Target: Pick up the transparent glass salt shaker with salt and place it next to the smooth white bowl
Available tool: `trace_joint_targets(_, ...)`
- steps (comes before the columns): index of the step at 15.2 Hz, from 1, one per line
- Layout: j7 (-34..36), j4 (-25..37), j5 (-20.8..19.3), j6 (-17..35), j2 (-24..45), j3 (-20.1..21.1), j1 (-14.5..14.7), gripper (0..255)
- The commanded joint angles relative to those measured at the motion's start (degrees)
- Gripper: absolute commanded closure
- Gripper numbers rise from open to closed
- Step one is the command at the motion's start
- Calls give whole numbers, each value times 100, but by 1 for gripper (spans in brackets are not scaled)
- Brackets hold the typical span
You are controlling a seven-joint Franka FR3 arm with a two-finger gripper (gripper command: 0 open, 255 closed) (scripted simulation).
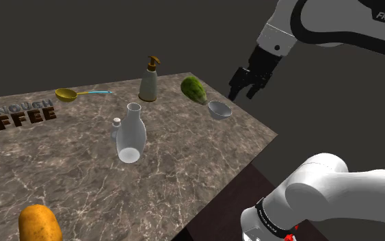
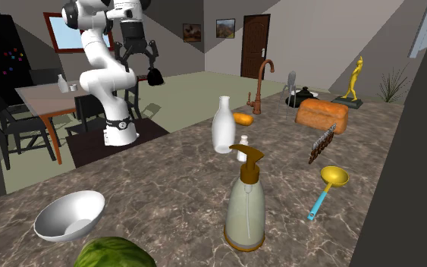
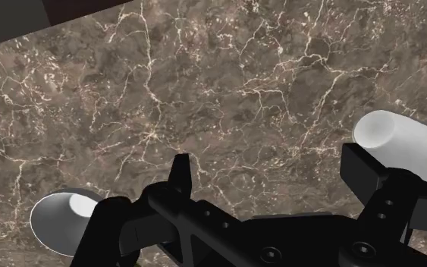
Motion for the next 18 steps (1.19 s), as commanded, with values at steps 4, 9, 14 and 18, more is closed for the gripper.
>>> trace_joint_targets(4,50,-186,139,639,352,166,99,0)
trace_joint_targets(9,125,-331,334,1704,1095,451,250,0)
trace_joint_targets(14,209,-266,447,2727,2002,743,368,0)
trace_joint_targets(18,308,-66,438,3479,2810,973,433,0)
